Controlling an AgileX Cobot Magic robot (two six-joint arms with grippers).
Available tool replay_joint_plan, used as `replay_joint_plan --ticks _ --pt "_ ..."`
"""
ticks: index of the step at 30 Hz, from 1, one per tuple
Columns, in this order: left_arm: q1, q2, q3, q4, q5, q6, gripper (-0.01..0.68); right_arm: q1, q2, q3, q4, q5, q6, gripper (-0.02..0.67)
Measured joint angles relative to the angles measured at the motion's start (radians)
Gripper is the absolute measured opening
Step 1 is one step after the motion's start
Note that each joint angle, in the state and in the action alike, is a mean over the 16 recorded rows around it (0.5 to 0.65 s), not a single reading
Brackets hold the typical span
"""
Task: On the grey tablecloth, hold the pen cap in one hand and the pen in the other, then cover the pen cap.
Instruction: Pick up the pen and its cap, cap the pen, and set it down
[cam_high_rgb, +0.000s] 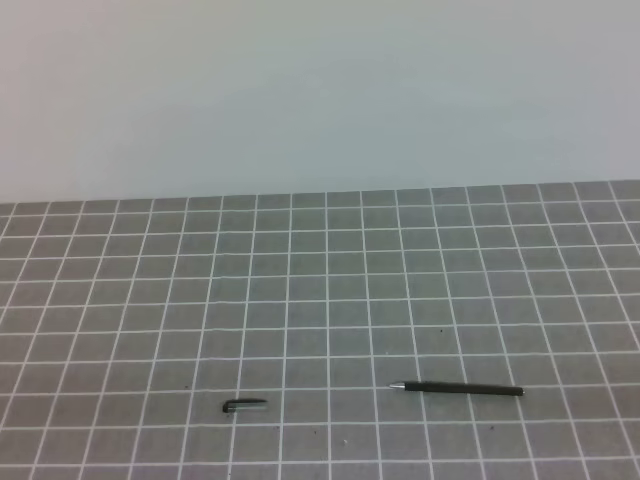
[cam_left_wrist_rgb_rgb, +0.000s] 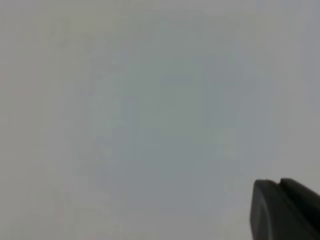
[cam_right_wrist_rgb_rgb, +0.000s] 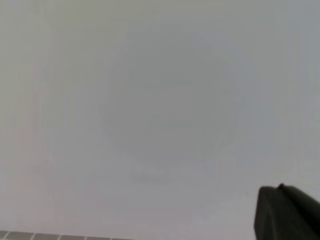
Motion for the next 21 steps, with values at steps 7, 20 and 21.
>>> replay_joint_plan --ticks 7,20,21 --pt "0.000 0.003 -0.115 0.051 0.191 -0.050 -0.001 0.000 0.000 0.000 0.000 -0.006 0.003 -0.004" --pt "0.000 0.015 -0.274 0.085 0.496 -0.004 -0.001 0.000 0.003 -0.120 0.001 0.186 0.054 -0.004" --pt "0.000 0.017 -0.276 0.083 0.501 -0.005 -0.001 0.000 0.004 -0.144 0.004 0.224 0.059 -0.004"
